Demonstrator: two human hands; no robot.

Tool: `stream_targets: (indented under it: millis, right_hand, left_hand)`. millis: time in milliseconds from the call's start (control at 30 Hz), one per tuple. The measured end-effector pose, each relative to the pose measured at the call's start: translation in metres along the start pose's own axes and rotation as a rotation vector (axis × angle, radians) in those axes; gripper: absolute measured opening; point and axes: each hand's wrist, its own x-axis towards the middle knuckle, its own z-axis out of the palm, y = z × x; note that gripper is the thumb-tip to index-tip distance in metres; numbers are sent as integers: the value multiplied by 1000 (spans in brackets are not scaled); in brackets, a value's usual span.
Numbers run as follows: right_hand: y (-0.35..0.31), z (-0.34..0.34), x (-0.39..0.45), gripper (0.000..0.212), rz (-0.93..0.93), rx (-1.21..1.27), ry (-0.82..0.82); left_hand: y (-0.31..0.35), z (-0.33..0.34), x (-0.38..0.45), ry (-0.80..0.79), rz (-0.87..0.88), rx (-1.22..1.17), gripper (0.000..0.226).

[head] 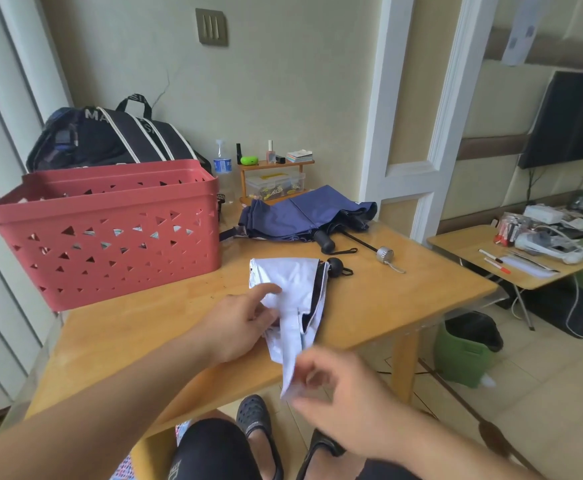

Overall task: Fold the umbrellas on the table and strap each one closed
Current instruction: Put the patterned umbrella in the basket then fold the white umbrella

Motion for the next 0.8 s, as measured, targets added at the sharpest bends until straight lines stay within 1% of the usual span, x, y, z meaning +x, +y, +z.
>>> stream_targets:
  millis: [33, 100, 133, 167, 200, 233, 333, 367, 400, 433, 500, 533, 567, 633, 700, 767, 800]
  right_hand:
    - [-2, 2, -11, 26, -41, -85, -57]
    - [-13, -2, -25, 16, -48, -128, -244]
    - [-19, -7, -27, 16, -14, -124, -357]
    - [-23, -12, -25, 18, 32, -112, -431]
    - [-27, -18, -18, 21, 73, -90, -429]
    - [-27, -23, -7, 23, 86, -71, -340]
    - [-5, -40, 51, 28, 87, -83, 121]
    - [5, -47, 76, 27, 101, -119, 236]
    - [15, -55, 102, 25, 114, -167, 293]
    - [25, -63, 127, 23, 127, -239, 299]
    - [46, -73, 172, 26, 180, -445, 215]
    - [54, -75, 187, 30, 240, -550, 131]
    - [62, -73, 201, 33, 315, -612, 31]
    - [74, -68, 213, 42, 424, -645, -129]
    - [82, -64, 215, 50, 453, -659, -184]
    - [88, -63, 214, 55, 433, -677, -186]
    - [90, -63, 212, 57, 420, -687, -191]
  left_hand:
    - [3, 0, 4, -7, -16, 33, 35]
    - [8, 2, 10, -20, -25, 105, 39]
    - [12, 3, 12, -30, -20, 139, 42]
    - [15, 3, 13, -43, -14, 165, 46]
    - [18, 4, 15, -59, -9, 189, 48]
    - [20, 6, 16, -81, 3, 226, 48]
    - [27, 13, 13, -125, 71, 349, 41]
    - [27, 15, 12, -139, 70, 376, 44]
    - [27, 15, 10, -151, 71, 394, 48]
    - [26, 16, 9, -161, 67, 404, 53]
    - [24, 17, 7, -166, 67, 409, 59]
    - [26, 16, 3, -171, 77, 407, 61]
    - [27, 15, -2, -177, 86, 413, 64]
    - [31, 13, -15, -184, 125, 440, 68]
    - [28, 12, -32, -163, 191, 482, 68]
    - [22, 9, -49, -140, 275, 499, 63]
    - [20, 6, -54, -139, 309, 507, 64]
